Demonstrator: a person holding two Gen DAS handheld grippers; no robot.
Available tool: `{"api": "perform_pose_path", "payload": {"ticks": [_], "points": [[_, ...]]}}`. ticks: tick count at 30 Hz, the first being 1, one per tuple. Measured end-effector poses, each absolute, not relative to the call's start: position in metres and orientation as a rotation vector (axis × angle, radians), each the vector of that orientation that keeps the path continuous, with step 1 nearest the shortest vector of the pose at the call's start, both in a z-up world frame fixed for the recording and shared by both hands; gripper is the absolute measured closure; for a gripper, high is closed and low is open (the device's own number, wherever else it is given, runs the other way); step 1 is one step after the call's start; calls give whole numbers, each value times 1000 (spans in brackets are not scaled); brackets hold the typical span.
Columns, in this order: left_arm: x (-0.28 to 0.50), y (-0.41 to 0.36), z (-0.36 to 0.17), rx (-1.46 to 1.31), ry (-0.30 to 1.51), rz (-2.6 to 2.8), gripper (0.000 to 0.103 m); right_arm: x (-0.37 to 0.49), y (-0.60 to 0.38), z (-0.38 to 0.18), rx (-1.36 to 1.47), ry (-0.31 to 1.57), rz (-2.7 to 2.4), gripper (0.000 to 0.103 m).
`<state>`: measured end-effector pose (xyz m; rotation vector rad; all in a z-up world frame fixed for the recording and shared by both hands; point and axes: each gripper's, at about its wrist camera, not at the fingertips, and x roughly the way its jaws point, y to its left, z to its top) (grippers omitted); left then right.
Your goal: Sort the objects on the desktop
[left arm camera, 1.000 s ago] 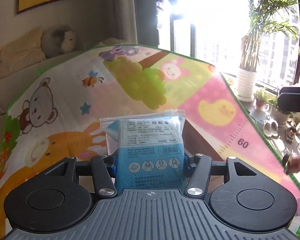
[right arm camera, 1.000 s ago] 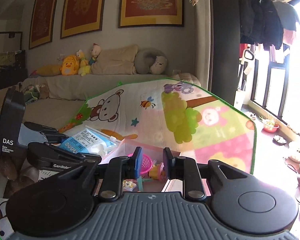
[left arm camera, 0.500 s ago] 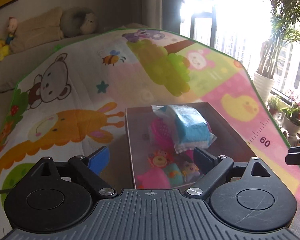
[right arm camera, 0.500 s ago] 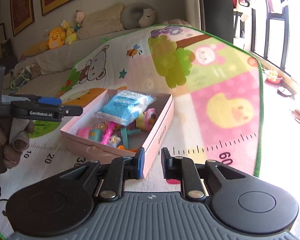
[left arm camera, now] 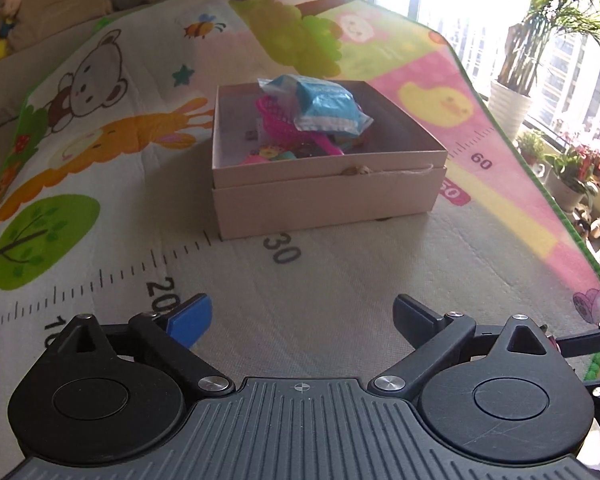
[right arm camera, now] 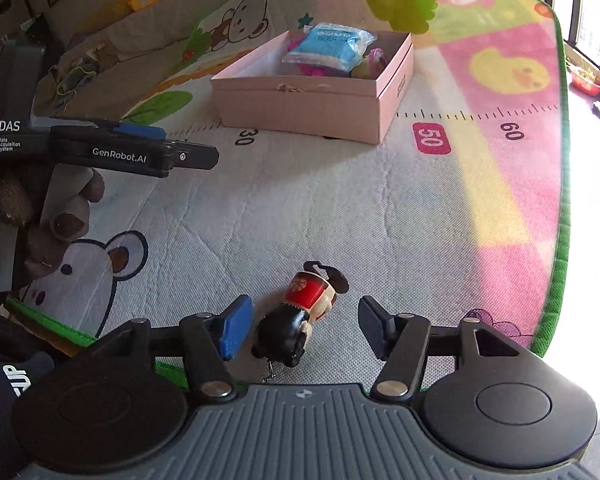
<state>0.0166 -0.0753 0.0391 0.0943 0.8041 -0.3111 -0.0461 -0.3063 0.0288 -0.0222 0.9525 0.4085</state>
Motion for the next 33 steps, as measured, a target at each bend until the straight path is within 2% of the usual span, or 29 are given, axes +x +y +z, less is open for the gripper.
{"api": "perform_pose_path", "payload": {"ticks": [1,2,6,9,13,16,17,18,19,20,29,31,33], "points": [[16,-75,38,97,811,-305,3,-46,-301,25,-30,969,413,70],[15,-74,38,104,813,-292,3,-45,-296,24,-48,970,417,72],[11,-63,40,91,795,-271,2,-40,-277,37,-131,925,460,72],[11,-53,39,62,794,-262,1,-20,-274,72,-135,828,466,72],[12,-41,33,17,801,-260,1,24,-268,126,-112,675,459,72],[15,-32,28,-16,799,-259,1,75,-255,145,-86,644,446,72],[16,-29,27,-28,795,-258,1,89,-250,145,-78,651,450,71],[18,-27,26,-37,789,-256,1,108,-245,143,-69,666,464,60],[19,-23,25,-50,778,-254,1,124,-240,141,-62,677,452,43],[20,-20,24,-61,767,-253,1,140,-234,135,-60,674,410,41],[39,-8,11,-144,738,-268,0,232,-215,75,-71,788,240,42],[38,-7,10,-145,728,-271,0,238,-211,68,-118,768,204,49],[38,-4,9,-149,712,-271,0,241,-212,65,-158,757,161,50]]}}
